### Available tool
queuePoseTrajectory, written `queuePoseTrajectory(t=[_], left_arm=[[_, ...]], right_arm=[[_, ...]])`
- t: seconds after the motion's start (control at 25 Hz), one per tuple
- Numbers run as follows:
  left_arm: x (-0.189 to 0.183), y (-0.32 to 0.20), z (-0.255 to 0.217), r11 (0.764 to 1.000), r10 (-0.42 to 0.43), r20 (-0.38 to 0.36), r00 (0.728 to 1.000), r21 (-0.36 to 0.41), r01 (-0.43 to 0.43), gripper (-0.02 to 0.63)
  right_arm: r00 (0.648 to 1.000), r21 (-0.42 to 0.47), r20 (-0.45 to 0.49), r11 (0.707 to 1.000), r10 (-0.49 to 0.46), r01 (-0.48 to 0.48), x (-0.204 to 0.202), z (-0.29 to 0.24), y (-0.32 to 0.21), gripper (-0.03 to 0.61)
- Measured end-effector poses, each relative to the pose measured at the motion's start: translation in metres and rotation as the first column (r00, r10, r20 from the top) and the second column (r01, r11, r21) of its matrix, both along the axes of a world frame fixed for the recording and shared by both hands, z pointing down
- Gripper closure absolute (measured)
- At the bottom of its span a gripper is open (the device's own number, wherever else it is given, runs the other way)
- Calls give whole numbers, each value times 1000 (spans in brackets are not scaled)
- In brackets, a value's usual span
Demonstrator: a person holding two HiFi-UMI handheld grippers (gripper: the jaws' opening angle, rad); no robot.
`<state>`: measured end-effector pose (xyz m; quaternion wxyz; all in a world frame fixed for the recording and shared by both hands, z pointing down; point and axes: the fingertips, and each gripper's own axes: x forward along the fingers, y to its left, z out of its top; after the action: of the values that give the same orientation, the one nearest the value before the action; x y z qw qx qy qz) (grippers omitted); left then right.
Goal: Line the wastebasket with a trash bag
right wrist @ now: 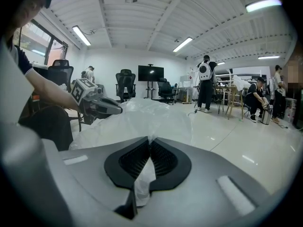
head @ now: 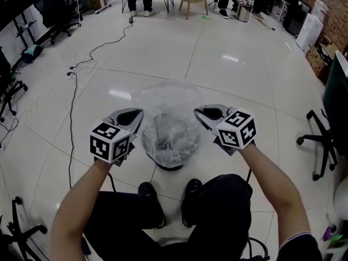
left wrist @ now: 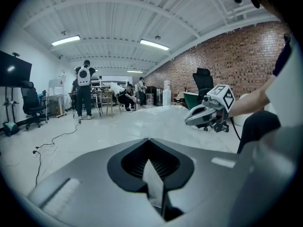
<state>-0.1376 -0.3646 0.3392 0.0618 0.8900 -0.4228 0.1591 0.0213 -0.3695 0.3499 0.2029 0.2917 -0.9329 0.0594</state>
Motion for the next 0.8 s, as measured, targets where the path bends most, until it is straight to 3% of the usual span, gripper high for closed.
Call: queuePoseTrajectory(t=[0.8], left_arm=[[3, 24, -13, 1000, 18, 7, 1000, -12, -18, 603]], right_arm=[[1000, -10, -19, 1000, -14, 13, -9, -12, 20, 577]])
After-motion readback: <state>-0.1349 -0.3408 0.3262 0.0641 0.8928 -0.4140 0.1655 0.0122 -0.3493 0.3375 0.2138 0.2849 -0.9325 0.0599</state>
